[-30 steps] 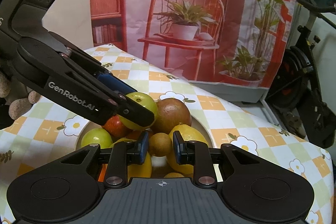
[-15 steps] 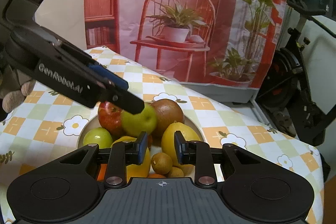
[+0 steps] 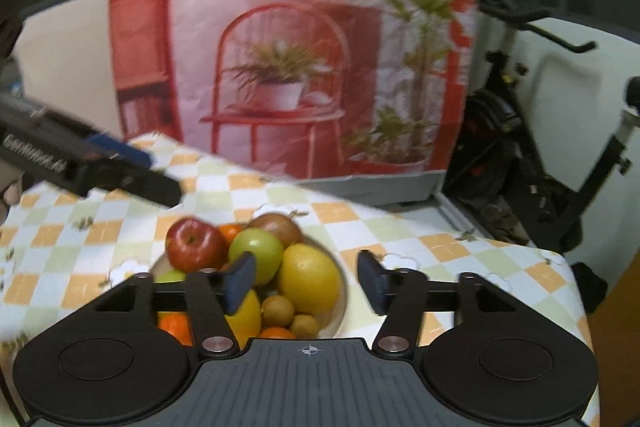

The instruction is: Organize fruits

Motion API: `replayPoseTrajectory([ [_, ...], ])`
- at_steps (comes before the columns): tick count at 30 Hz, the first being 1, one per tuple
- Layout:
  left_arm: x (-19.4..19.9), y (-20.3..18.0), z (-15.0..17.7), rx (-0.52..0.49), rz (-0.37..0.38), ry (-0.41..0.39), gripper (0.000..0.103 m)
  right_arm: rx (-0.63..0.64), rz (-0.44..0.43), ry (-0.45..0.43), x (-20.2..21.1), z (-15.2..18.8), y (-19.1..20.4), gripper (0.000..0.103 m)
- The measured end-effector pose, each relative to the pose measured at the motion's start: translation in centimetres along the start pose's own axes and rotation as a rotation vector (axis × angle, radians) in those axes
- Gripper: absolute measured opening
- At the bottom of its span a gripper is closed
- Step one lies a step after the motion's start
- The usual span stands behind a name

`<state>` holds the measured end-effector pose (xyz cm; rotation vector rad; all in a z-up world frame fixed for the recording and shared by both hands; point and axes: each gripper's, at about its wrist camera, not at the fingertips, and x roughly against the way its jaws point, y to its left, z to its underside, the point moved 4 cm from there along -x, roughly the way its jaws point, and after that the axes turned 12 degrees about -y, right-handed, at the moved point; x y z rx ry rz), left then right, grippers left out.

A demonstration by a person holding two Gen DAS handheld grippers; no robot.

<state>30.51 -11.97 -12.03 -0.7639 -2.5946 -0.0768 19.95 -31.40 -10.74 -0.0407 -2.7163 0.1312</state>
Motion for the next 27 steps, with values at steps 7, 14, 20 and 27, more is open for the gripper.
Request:
replayPoseTrajectory([
  [7,4.0,0.2,-0.6,-0.036,-0.074,-0.068,0.1,-0.084,0.046,-0.075,2.7,-1.6,0.0,0.101],
  [14,8.7,1.1,-1.6,-0.009,-0.153,-0.142,0.103,-0.225,0.07,-0.131,5.4,-2.8,1.4,0.103],
  [20,13.6,1.5,-1.9,0.051,-0.197,-0.19,0.103,-0.217,0.123,-0.202,8.5,-4.1,4.5,0.103],
  [27,18.5,1.8,-2.5,0.049,-0.313,-0.23,0.103,-0.225,0.128,-0.204,11.6,-5.8,7.9,0.103],
])
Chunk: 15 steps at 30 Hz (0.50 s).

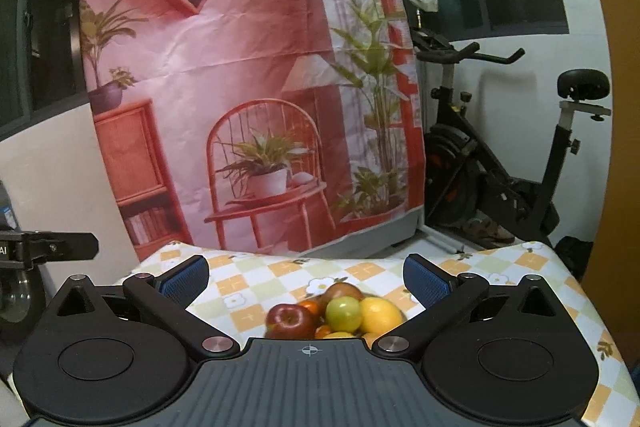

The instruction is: Organize fruits

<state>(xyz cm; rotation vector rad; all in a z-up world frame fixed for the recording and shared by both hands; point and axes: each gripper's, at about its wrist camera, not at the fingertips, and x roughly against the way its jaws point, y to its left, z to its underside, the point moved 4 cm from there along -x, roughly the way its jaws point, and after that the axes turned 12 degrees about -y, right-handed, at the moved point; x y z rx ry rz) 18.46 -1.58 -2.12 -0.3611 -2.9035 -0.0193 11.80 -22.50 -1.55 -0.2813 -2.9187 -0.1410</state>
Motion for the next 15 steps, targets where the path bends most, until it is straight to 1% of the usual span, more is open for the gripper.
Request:
replayPoseTrajectory([
  [3,1.7,0.3,-0.9,-0.01,-0.033,-0.032,0.103,-0.006,0.004,0.004,1.1,-0.7,0.9,0.103],
  [6,3.0,0.4,-1.5,-0.019,-0.059,-0.045,0.103,-0.015,0.009,-0.01,2.3,-1.5,1.5,0.103],
  [11,5.5,-0.1,-2.4,-0.082,-0.115,-0.089,0.103,-0.002,0.03,-0.034,4.1,-2.7,2.1,0.103],
  [13,6.6,-0.5,-2.9,-0.106,-0.118,-0.114,0.103,-0.007,0.035,-0.038,4.8,-3.0,2.2,0.103],
  [15,7.4,-0.8,-3.3,-0.112,-0.106,-0.128,0.103,-0.013,0.036,-0.039,5.4,-3.3,2.3,0.103],
])
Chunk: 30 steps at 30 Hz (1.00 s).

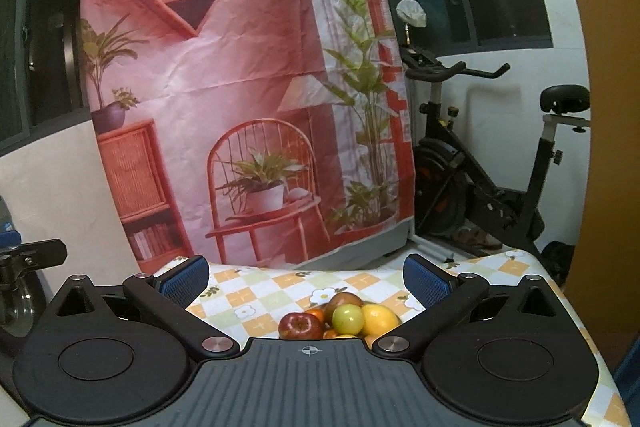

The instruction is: Organize fruits

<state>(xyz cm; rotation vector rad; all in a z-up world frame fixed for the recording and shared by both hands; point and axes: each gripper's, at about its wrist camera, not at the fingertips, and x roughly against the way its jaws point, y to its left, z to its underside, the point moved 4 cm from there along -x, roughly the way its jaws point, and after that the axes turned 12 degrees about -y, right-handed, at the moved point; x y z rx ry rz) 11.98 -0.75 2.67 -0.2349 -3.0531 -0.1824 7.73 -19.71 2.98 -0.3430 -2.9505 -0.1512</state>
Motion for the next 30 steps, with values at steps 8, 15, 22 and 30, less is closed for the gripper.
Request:
replayPoseTrajectory([
  [8,1.6,-0.5,-0.4,0.024,0.058,-0.009,0.103,0.001,0.002,-0.021,1.4,-1.1,0.7,0.103],
  [15,1.8,-0.7,0.0,0.047,0.084,0.003,0.103,-0.002,0.004,-0.025,1.9,-1.4,0.7,0.103],
  [22,1.9,-0.5,0.0,0.058,0.081,0.008,0.103,-0.003,0.003,-0.025,2.0,-1.5,0.6,0.103],
  [30,1.9,-0.4,-0.1,0.067,0.082,0.012,0.103,-0.002,0.001,-0.022,2.1,-1.6,0.6,0.103],
])
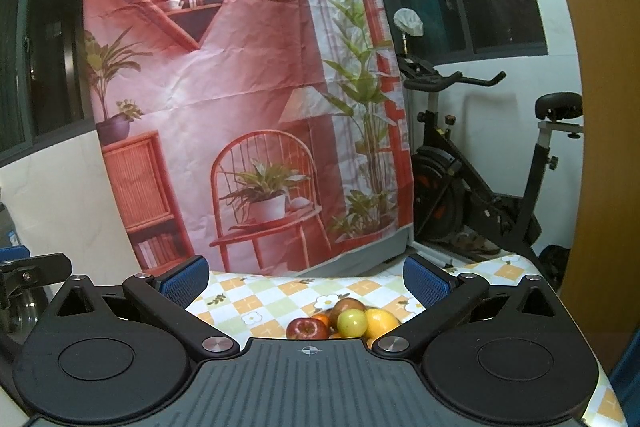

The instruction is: Organize fruits

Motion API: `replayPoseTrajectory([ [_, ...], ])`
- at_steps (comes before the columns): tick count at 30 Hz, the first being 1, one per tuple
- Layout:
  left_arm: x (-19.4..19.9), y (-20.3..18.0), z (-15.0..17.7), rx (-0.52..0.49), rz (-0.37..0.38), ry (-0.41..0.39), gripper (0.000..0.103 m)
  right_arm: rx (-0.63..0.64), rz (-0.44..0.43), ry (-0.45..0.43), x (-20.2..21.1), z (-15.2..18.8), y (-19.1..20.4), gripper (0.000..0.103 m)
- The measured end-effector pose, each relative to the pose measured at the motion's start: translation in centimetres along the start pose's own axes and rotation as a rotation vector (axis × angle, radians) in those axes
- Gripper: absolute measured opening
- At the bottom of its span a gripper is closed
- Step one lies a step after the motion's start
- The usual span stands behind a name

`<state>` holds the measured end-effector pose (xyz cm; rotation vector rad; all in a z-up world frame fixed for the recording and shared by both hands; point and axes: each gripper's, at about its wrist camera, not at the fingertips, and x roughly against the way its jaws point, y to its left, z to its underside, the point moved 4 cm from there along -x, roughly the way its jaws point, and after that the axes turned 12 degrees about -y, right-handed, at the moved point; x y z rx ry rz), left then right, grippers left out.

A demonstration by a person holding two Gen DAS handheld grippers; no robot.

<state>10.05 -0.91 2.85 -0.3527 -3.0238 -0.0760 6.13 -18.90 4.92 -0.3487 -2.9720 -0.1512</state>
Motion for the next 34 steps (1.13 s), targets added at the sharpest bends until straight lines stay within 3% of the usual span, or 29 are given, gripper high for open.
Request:
replayPoseTrajectory([
  [34,-0.09,0.18,0.33,0.019,-0.01,0.02,0.103,0.006,-0.003,-0.005,0.63,0.45,0.25,0.103],
])
